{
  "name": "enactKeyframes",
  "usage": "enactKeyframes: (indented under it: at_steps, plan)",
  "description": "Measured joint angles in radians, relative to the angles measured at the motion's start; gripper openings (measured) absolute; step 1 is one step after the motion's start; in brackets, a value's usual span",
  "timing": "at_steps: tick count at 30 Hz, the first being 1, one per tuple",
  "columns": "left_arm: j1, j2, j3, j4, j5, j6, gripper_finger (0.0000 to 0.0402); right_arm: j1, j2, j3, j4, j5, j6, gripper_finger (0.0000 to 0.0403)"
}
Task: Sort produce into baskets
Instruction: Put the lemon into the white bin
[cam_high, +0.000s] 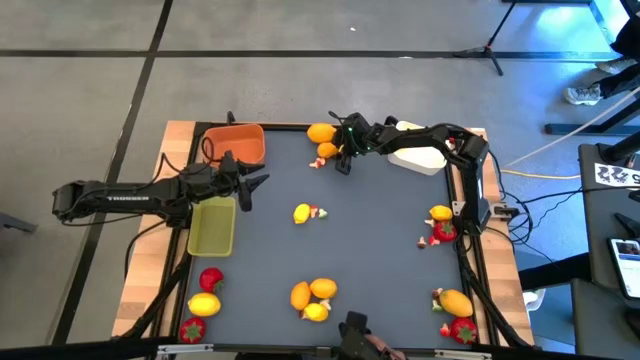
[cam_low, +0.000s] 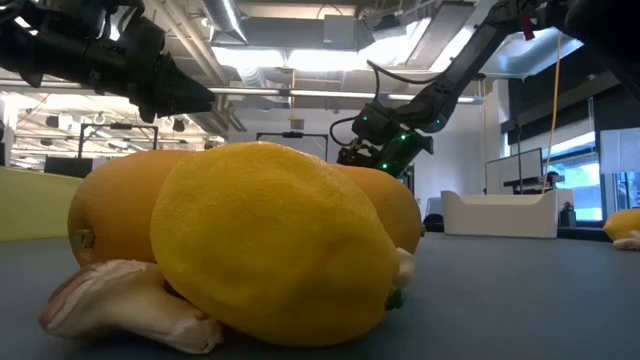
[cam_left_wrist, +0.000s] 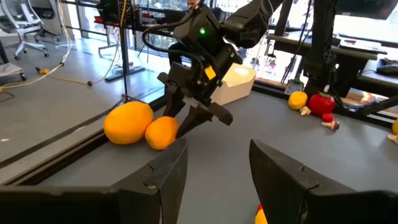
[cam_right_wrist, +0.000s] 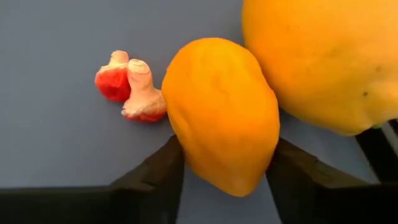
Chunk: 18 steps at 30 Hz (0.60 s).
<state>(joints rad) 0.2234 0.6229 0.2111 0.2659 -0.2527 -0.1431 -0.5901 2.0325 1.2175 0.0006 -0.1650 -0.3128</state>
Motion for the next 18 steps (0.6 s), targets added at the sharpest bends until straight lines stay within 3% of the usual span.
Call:
enactKeyframes:
  at_steps: [3,9,18]
  plan:
    - [0.000,0.005,0.000,0.018,0.000,0.002,0.0169,0.002,-0.009,0.000,-0.010,0.025,-0.010,0.0148]
    - [0.000,0.028,0.000,0.015,-0.026,-0.058,0.0169,0.025,-0.088,-0.002,-0.088,0.063,-0.009,0.0148]
    - [0.004,0.067,0.001,0.095,-0.009,0.012,0.0169,0.172,-0.233,-0.002,-0.160,0.061,0.036,0.0156]
